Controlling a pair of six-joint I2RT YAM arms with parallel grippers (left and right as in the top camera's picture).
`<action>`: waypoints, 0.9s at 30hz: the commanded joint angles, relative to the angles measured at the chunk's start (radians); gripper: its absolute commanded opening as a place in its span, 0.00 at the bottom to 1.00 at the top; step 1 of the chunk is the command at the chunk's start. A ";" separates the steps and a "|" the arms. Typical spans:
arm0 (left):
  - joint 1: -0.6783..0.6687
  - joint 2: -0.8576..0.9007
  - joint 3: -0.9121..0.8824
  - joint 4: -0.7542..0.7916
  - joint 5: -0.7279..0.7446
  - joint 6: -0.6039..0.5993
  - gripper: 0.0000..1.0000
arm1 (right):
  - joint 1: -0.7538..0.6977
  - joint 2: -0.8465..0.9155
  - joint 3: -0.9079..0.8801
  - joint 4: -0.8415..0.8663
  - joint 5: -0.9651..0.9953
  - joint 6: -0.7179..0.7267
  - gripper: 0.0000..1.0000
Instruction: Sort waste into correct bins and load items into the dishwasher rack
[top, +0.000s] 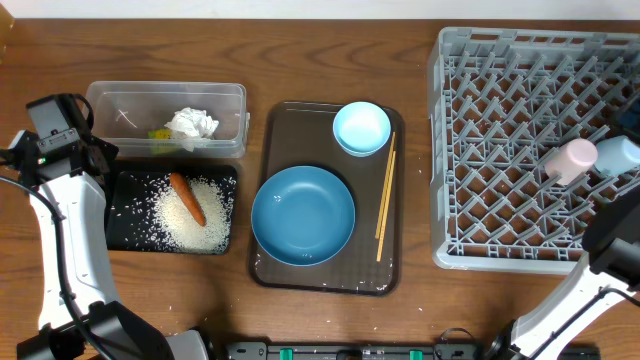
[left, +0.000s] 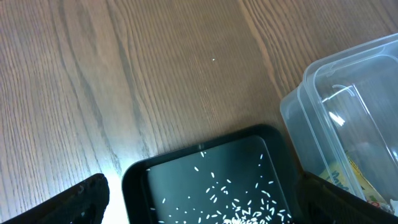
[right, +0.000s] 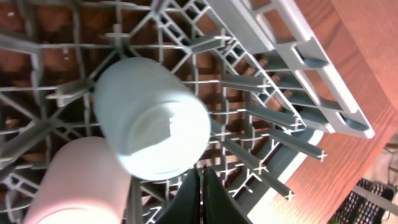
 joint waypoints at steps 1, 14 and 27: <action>0.004 -0.002 0.000 -0.003 -0.018 -0.016 0.97 | -0.005 0.007 0.033 -0.008 -0.007 0.030 0.03; 0.004 -0.002 0.000 -0.003 -0.019 -0.016 0.97 | 0.127 -0.127 0.217 0.005 -0.670 0.009 0.38; 0.004 -0.002 0.000 -0.003 -0.018 -0.016 0.97 | 0.689 -0.056 0.207 0.175 -0.614 -0.033 0.81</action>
